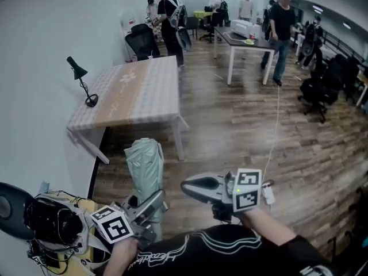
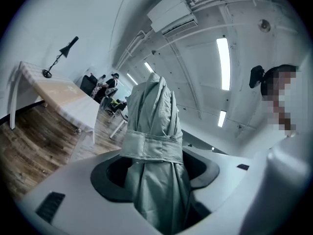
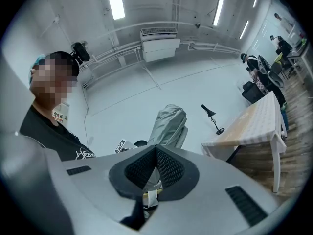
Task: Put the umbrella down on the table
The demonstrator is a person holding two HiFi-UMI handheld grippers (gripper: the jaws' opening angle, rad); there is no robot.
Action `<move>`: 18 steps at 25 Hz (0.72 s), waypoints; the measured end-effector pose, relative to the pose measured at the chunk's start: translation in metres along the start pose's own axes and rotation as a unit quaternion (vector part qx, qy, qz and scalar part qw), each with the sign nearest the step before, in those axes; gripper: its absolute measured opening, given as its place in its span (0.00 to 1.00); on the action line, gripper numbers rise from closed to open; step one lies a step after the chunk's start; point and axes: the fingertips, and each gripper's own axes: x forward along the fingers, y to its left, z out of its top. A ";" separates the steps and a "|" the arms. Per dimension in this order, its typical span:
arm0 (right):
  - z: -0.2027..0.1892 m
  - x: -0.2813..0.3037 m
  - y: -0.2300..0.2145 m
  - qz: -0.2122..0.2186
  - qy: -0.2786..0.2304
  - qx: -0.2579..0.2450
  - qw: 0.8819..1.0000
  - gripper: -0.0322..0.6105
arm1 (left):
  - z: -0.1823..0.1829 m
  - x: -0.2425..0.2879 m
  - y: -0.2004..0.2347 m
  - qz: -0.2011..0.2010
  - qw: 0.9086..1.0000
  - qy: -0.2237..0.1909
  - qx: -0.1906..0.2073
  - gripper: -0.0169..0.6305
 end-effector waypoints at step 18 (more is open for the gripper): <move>0.011 -0.072 -0.055 -0.005 -0.020 0.030 0.999 0.07 | -0.021 0.080 0.001 0.025 0.999 0.013 -0.020 0.44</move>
